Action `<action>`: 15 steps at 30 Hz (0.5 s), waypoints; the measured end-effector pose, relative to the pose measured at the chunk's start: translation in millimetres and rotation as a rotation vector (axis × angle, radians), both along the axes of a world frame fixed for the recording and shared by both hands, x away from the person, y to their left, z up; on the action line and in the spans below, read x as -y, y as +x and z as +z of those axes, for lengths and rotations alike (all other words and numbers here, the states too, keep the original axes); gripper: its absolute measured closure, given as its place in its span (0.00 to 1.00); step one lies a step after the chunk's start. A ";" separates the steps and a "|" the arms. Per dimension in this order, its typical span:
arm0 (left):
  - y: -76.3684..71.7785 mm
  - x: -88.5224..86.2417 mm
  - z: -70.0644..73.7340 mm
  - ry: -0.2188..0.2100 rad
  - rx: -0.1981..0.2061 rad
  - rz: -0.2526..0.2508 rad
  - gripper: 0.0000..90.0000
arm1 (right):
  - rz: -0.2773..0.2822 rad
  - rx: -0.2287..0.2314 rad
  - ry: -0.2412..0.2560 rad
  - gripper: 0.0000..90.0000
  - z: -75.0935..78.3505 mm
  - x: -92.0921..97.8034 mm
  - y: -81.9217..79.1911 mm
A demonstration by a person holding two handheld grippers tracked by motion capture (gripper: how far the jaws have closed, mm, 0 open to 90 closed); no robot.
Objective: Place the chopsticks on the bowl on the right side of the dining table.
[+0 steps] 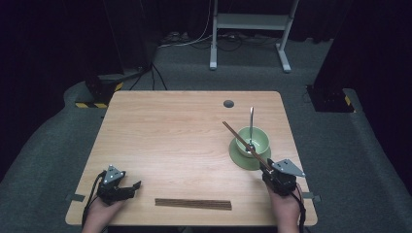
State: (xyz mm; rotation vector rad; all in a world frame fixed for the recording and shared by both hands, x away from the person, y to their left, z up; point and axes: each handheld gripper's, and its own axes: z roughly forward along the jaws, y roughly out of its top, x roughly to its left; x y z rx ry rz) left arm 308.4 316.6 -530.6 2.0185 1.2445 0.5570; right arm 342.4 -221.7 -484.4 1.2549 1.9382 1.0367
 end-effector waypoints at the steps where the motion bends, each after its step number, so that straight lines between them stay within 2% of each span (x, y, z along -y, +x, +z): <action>1: 0.0 0.0 0.0 0.000 0.000 0.000 0.25 | -0.004 0.001 -0.002 0.71 0.1 0.6 0.1; 3: 0.1 -0.1 0.0 -0.001 -0.001 0.000 0.25 | -0.011 0.003 -0.003 0.67 0.1 2.1 0.1; 15: 0.9 -0.7 0.2 0.002 -0.002 -0.006 0.25 | -0.048 0.022 -0.017 0.62 0.4 8.4 -2.0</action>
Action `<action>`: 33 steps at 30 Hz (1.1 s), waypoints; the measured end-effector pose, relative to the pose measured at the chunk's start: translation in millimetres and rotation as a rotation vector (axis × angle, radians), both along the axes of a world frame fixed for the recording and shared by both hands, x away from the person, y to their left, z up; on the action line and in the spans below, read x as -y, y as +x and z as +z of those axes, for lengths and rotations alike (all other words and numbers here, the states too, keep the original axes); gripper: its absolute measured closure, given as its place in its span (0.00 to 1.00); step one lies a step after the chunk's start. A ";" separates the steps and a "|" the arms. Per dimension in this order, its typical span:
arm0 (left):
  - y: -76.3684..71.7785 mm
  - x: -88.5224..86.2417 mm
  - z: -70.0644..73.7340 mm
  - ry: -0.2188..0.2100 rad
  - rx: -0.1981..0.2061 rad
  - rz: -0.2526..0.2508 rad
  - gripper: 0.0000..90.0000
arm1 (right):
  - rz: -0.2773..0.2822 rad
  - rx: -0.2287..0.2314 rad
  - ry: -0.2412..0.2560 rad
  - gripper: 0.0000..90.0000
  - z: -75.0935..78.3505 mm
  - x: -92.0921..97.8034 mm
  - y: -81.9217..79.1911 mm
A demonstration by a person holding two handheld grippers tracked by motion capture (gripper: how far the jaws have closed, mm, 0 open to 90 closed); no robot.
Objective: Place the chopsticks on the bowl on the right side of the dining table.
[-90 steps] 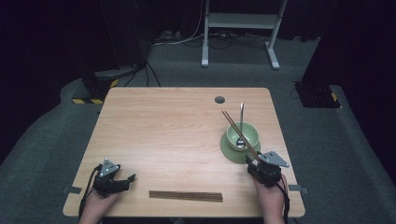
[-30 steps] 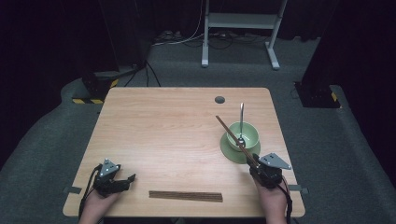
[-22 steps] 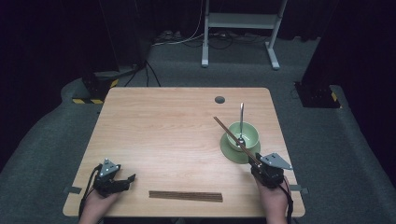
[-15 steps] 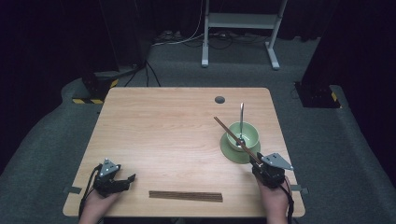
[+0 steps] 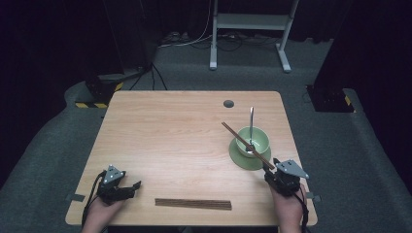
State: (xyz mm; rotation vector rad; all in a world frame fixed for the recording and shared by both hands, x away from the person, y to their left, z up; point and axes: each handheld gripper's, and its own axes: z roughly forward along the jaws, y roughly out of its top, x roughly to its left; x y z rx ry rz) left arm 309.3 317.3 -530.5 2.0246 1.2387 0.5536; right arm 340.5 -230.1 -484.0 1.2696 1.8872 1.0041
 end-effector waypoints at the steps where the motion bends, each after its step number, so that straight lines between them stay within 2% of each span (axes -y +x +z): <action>1: 0.2 -0.2 0.0 -0.001 -0.001 -0.001 0.25 | -0.004 -0.001 0.002 0.62 -0.1 0.5 -0.2; 10: 1.8 0.1 0.0 0.000 -0.003 -0.004 0.24 | -0.044 0.000 0.006 0.61 -1.7 10.1 0.3; 12: 3.5 2.4 -0.1 0.006 -0.007 0.008 0.22 | -0.052 0.002 0.005 0.61 -1.5 11.8 0.7; 14: 5.9 3.6 -0.3 0.008 -0.015 0.034 0.16 | -0.057 0.003 0.003 0.60 -1.9 12.5 1.5; 18: 9.3 5.4 0.0 0.005 -0.022 0.044 0.15 | -0.062 -0.002 -0.004 0.59 -2.7 13.7 5.1; 19: 12.5 6.8 0.7 0.006 -0.043 0.072 0.13 | -0.065 -0.001 -0.001 0.58 -2.4 14.3 6.3; 21: 19.1 8.3 1.3 0.024 -0.064 0.075 0.05 | -0.067 0.000 0.002 0.58 -1.9 15.5 8.5; 23: 25.9 10.3 2.5 0.035 -0.056 0.056 0.04 | -0.066 -0.005 0.007 0.58 -1.9 16.0 10.4; 25: 34.0 13.6 5.3 0.012 -0.056 0.041 0.04 | -0.063 -0.010 -0.004 0.58 -1.3 17.6 13.0; 29: 52.3 26.0 16.4 -0.034 -0.023 0.036 0.04 | -0.066 -0.019 -0.004 0.58 0.3 23.5 17.4; 33: 68.8 44.8 30.1 -0.024 0.004 -0.013 0.05 | -0.062 -0.021 -0.002 0.58 0.7 28.2 22.1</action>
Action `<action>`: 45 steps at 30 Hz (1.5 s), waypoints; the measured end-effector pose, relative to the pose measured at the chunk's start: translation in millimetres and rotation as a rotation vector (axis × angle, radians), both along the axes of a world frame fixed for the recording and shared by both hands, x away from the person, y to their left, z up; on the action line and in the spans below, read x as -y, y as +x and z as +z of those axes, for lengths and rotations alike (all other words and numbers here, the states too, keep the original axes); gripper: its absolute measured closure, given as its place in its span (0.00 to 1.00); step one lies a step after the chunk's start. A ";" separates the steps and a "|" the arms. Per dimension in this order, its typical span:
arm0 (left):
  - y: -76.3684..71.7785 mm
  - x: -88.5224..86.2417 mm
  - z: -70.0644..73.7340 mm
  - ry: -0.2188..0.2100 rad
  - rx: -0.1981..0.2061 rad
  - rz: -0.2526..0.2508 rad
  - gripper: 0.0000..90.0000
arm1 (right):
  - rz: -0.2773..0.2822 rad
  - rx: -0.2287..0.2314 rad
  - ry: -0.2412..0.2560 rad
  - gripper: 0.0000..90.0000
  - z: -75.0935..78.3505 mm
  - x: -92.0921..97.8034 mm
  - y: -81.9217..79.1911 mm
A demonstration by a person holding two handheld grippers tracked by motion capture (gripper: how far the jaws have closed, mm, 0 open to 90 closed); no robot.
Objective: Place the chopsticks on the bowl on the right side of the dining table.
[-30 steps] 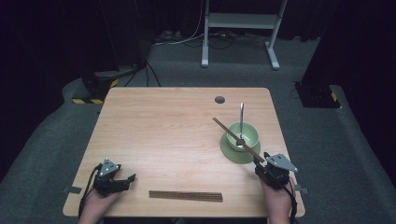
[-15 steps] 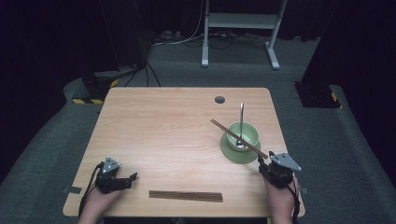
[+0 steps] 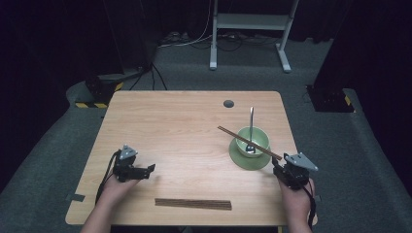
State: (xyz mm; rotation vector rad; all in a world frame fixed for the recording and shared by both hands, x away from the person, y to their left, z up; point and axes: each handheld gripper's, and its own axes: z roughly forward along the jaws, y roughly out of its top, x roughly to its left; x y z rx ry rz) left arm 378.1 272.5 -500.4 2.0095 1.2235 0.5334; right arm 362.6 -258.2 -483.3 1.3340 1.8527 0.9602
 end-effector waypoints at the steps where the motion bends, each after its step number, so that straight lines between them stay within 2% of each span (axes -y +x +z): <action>1: 2.9 4.3 2.8 0.006 0.010 -0.001 0.05 | 0.001 -0.001 0.000 0.58 0.1 0.9 1.5; 4: 14.8 21.4 15.0 0.029 0.049 -0.010 0.06 | 0.010 -0.004 0.014 0.58 0.8 2.8 5.2; 8: 33.7 45.9 26.4 -0.037 0.039 -0.020 0.16 | 0.019 0.008 0.028 0.58 4.0 5.7 9.9; 9: 36.5 51.0 27.5 -0.047 0.038 -0.030 0.16 | 0.020 0.011 0.027 0.58 5.1 6.4 11.2; 12: 45.4 71.0 30.8 -0.053 0.083 -0.054 0.17 | 0.025 0.013 0.029 0.59 7.7 7.2 14.4; 17: 60.0 103.7 32.4 -0.107 0.080 -0.075 0.22 | 0.054 0.016 0.025 0.59 12.2 7.8 19.5; 22: 65.8 135.2 33.0 -0.133 0.128 -0.106 0.40 | 0.064 0.015 0.016 0.59 12.3 11.0 24.6; 24: 70.2 148.4 33.2 -0.147 0.133 -0.111 0.43 | 0.063 0.018 0.029 0.59 13.2 15.3 27.7; 26: 74.2 159.7 33.2 -0.145 0.129 -0.122 0.44 | 0.064 0.021 0.042 0.59 13.9 18.5 30.8; 29: 78.3 172.9 31.9 -0.139 0.126 -0.137 0.45 | 0.065 0.020 0.031 0.60 14.2 19.9 36.2; 32: 82.3 182.9 29.0 -0.156 0.113 -0.128 0.45 | 0.061 0.014 0.021 0.60 14.5 21.6 42.0; 38: 87.1 201.0 24.0 -0.145 0.104 -0.143 0.45 | 0.057 0.014 0.003 0.61 17.0 24.2 48.9; 42: 89.8 210.2 25.1 -0.135 0.118 -0.146 0.44 | 0.047 0.041 0.029 0.61 20.7 30.8 40.3; 45: 92.0 217.4 24.9 -0.109 0.131 -0.154 0.43 | 0.075 0.053 0.029 0.59 20.7 29.1 26.8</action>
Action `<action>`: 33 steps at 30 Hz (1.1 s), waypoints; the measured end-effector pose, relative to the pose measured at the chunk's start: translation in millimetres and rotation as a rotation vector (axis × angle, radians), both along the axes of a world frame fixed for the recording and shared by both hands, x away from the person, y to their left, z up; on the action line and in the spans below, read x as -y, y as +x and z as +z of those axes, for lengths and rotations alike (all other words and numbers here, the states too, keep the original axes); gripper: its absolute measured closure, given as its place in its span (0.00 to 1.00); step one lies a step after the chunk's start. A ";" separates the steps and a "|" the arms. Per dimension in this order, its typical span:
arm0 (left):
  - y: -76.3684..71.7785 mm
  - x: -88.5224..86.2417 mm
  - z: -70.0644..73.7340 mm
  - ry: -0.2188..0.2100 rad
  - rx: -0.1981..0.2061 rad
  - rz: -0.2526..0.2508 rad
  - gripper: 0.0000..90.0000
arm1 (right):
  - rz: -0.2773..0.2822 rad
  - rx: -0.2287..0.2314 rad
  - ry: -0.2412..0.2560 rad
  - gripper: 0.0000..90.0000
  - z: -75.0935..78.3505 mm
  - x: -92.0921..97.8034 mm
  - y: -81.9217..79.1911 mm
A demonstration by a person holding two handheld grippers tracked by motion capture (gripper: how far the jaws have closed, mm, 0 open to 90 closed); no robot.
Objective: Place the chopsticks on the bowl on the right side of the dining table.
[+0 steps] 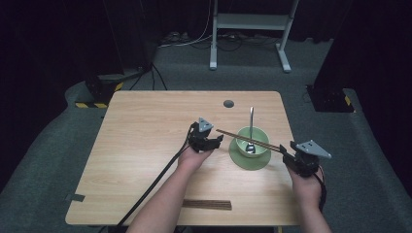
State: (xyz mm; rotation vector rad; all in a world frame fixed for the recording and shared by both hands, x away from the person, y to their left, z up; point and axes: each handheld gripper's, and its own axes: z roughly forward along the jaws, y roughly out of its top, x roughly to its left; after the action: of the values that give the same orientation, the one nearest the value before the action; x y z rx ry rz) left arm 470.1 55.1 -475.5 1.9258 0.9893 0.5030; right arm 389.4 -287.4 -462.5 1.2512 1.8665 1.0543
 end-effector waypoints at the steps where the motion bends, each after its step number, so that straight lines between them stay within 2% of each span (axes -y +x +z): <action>1: 0.7 1.5 -0.4 -0.001 0.000 0.000 0.43 | 0.008 -0.001 0.001 0.58 -1.0 -0.8 -3.2; 4: 3.6 6.2 -2.3 -0.011 -0.016 -0.011 0.41 | 0.022 -0.015 0.001 0.56 -6.3 -4.7 -8.5; 7: 3.9 10.1 -3.1 -0.020 -0.008 -0.013 0.41 | 0.024 -0.030 -0.021 0.56 -12.9 -9.2 -9.9; 14: 5.7 11.3 -6.0 -0.045 -0.027 -0.003 0.41 | 0.002 -0.060 -0.041 0.58 -17.9 -10.1 1.0; 16: 4.8 12.5 -6.3 -0.061 -0.024 -0.005 0.42 | 0.005 -0.063 -0.044 0.58 -17.2 -10.7 5.5; 20: 2.1 13.3 -6.1 -0.066 -0.026 -0.001 0.42 | 0.022 -0.070 -0.062 0.57 -14.5 -14.7 12.3; 22: 0.2 12.5 -6.1 -0.065 -0.030 0.007 0.42 | 0.029 -0.069 -0.074 0.56 -12.8 -16.3 14.4; 26: -6.0 9.2 -6.5 -0.063 -0.025 0.007 0.44 | 0.043 -0.065 -0.063 0.56 -11.0 -17.2 15.7; 33: -25.6 7.7 -8.4 -0.034 0.010 -0.008 0.46 | 0.075 -0.058 -0.074 0.56 -11.8 -24.4 10.4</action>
State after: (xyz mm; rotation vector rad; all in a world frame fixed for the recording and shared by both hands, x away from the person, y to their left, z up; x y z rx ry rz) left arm 444.6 47.4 -483.9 1.8951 0.9775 0.4874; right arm 399.9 -263.0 -474.3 1.1884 1.9917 0.9881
